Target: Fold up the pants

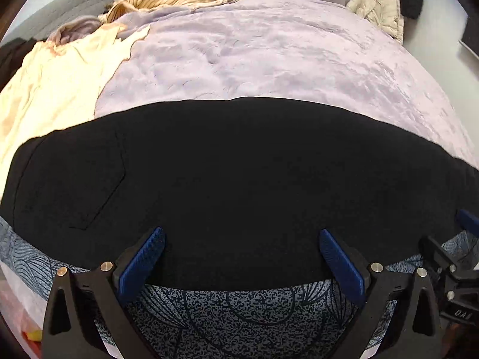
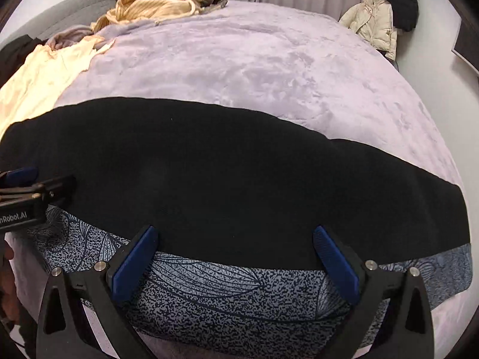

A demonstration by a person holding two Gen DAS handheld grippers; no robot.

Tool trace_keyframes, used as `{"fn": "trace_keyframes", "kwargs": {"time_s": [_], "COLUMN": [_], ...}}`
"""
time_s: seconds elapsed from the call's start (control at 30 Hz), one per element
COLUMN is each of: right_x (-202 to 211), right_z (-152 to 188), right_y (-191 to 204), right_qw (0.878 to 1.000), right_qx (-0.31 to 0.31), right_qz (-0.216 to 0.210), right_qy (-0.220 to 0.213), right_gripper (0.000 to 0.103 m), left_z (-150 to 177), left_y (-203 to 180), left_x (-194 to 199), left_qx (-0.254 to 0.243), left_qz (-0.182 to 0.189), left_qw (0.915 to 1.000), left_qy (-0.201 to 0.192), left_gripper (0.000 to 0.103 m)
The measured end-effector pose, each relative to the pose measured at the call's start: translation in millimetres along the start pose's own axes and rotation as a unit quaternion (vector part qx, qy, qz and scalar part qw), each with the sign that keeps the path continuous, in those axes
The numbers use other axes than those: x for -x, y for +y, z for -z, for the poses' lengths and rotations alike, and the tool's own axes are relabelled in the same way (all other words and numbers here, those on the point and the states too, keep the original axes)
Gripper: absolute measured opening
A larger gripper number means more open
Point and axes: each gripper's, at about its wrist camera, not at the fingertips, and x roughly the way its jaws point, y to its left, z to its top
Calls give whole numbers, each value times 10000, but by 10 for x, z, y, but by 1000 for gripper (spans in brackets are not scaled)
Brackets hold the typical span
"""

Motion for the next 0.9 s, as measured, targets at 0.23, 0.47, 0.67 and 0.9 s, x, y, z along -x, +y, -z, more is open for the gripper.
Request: {"fn": "trace_keyframes", "kwargs": {"time_s": [0.23,0.47,0.67,0.9], "right_x": [235,-29,-333,-123], "right_z": [-18,-533,-526,-336], "right_y": [-78,471,598,-85], "right_qw": [9988,9967,9993,9980], "right_qx": [-233,-196,134,-522], "right_qz": [-259,-714,-353,361], "right_qy": [-337,-329,-64,-24], "right_gripper": [103,103,103,103], "left_z": [-155,-473,-22,234], "left_y": [406,1205,1503,1622], "left_x": [429,149,103,373], "left_qx": [310,1637,1285,1298], "left_qz": [-128,-409,-514,-636], "left_qw": [9972,9845,9896,9882], "left_qy": [-663,-471,-381,-500], "left_gripper": [103,103,103,103]}}
